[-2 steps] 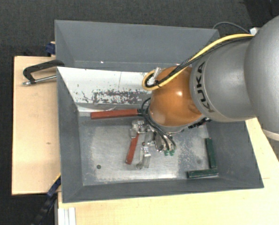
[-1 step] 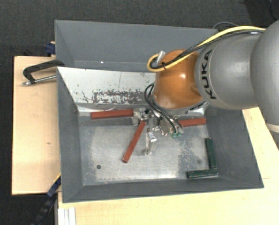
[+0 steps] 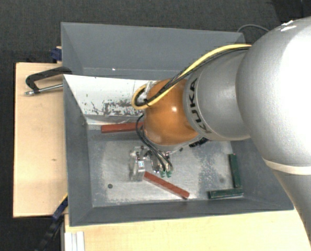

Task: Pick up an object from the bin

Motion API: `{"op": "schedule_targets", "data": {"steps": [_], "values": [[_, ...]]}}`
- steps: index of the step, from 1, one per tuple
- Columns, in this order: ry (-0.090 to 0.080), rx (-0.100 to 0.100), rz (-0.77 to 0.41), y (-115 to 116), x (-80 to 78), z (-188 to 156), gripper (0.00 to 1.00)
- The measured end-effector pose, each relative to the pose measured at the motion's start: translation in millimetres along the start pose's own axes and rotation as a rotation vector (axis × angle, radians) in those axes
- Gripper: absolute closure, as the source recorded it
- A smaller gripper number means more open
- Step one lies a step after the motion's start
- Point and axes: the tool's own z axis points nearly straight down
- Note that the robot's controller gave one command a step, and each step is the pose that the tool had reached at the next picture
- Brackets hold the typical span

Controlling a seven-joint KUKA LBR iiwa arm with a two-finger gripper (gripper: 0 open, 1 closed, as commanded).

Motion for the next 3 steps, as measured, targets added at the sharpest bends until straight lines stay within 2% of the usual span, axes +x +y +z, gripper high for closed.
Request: {"op": "schedule_targets", "data": {"steps": [1, 3], "values": [[0.000, 0.000, 0.000, -0.2, 0.0, 0.0, 0.00], [0.002, 0.000, -0.022, -3.3, 3.2, -4.3, 0.00]]}}
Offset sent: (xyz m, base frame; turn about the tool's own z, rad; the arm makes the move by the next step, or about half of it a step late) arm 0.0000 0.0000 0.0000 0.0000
